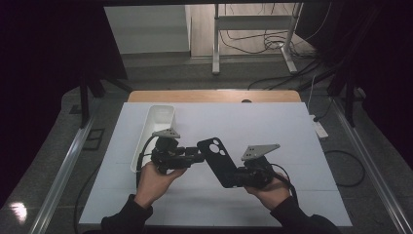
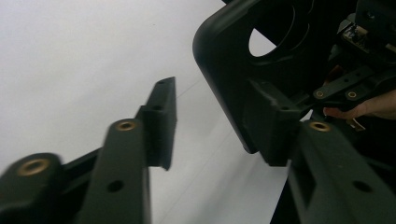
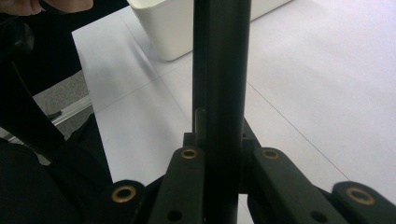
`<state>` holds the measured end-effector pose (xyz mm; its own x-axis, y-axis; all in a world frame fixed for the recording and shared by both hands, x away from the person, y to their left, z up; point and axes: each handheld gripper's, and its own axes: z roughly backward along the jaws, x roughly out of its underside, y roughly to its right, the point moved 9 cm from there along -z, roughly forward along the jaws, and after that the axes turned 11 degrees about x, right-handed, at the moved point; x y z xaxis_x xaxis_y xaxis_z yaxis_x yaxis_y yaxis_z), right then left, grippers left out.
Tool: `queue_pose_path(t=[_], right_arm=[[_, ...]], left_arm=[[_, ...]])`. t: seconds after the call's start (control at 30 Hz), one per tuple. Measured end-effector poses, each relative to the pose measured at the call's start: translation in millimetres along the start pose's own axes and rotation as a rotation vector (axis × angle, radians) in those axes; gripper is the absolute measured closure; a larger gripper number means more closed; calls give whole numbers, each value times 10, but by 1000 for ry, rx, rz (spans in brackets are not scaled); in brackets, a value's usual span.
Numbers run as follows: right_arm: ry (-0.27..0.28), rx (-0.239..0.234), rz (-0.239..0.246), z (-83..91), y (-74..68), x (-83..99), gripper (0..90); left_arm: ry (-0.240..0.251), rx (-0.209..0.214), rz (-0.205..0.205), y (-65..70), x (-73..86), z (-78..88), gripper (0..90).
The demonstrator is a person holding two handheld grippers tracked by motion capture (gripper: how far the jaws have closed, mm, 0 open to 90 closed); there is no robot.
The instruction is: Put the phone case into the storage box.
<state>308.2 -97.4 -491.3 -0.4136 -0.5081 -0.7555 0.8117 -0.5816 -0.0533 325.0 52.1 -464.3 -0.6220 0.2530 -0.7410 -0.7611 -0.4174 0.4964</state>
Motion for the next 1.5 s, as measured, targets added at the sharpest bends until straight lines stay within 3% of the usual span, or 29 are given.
queue_pose_path(t=[0.4, 0.83, 0.97, 1.17, 1.5], right_arm=[[1, 6, 5, -13, -17, -4, 860], [-13, 21, 14, -57, -13, 29, 848], [-44, 39, 55, -123, -54, 76, 821], [-52, 31, 45, -151, -67, 83, 728], [-50, 42, 56, -191, -108, 78, 584]], left_arm=[[-3, 26, 21, 8, 13, -24, 775], [30, 78, 89, 21, 2, -13, 852], [26, 65, 90, 53, -4, -22, 872], [51, 23, 94, 37, -24, -3, 882], [61, -7, 99, 56, -40, -12, 885]])
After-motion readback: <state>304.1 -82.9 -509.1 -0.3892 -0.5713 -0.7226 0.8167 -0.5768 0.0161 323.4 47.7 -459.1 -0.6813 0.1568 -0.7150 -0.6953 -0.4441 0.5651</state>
